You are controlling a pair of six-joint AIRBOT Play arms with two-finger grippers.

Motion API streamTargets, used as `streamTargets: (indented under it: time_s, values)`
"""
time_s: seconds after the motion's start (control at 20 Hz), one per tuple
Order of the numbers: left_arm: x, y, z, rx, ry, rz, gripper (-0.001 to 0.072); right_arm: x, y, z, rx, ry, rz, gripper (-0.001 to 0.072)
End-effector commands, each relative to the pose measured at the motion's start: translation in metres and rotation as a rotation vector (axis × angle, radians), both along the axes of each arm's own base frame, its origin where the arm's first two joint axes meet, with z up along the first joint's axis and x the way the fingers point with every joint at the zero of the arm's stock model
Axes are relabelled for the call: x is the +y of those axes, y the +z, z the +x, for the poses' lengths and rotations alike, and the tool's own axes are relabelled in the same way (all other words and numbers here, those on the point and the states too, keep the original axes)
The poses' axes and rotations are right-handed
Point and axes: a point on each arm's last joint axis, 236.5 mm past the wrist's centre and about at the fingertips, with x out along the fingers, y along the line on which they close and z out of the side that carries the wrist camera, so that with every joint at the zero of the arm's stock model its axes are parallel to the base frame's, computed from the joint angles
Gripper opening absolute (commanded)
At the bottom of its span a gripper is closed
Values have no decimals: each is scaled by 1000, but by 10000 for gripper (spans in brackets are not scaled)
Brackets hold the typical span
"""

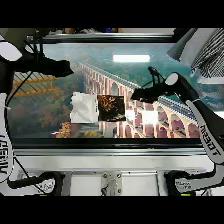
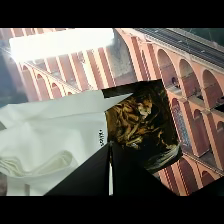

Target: Fold the clothes and pants, and hang the long-sleeved shirts on hangers.

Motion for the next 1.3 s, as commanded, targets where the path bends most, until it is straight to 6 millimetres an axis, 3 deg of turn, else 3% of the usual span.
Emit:
streamTargets:
  time_s: [0.0,0.15,0.35,0.6,0.65,0.7,0.75,0.8,0.85,0.95,1.0,1.15,1.25]
  values:
    - [-18,-25,-17,40,-32,1,8,-16,-46,-20,150,-102,127,710]
    - [-26,-39,-24,74,-48,3,8,20,-61,-9,154,-114,236,710]
    - [-27,-36,-23,70,-48,-4,8,73,-70,1,125,-139,325,710]
    - [-27,-37,-24,72,-49,-4,9,134,-72,-13,130,-42,355,708]
    - [-27,-37,-24,72,-49,-4,9,141,-70,-14,109,-17,352,626]
    - [-27,-37,-24,72,-49,-4,8,144,-67,-12,70,14,347,340]
    - [-27,-37,-24,74,-50,-4,8,146,-63,-8,34,41,345,103]
    - [-27,-37,-25,76,-51,-3,8,145,-58,-3,-4,61,342,7]
    - [-27,-38,-26,80,-53,-3,9,141,-48,6,-36,61,344,7]
    - [-27,-39,-29,91,-60,0,9,111,-21,31,-125,42,308,6]
    - [-27,-40,-30,97,-63,1,9,79,-2,47,-172,5,258,6]
    - [-27,-40,-30,96,-62,1,8,-63,48,77,-275,-213,26,6]
    - [-28,-39,-30,94,-62,0,9,-173,77,72,-311,-412,-129,7]
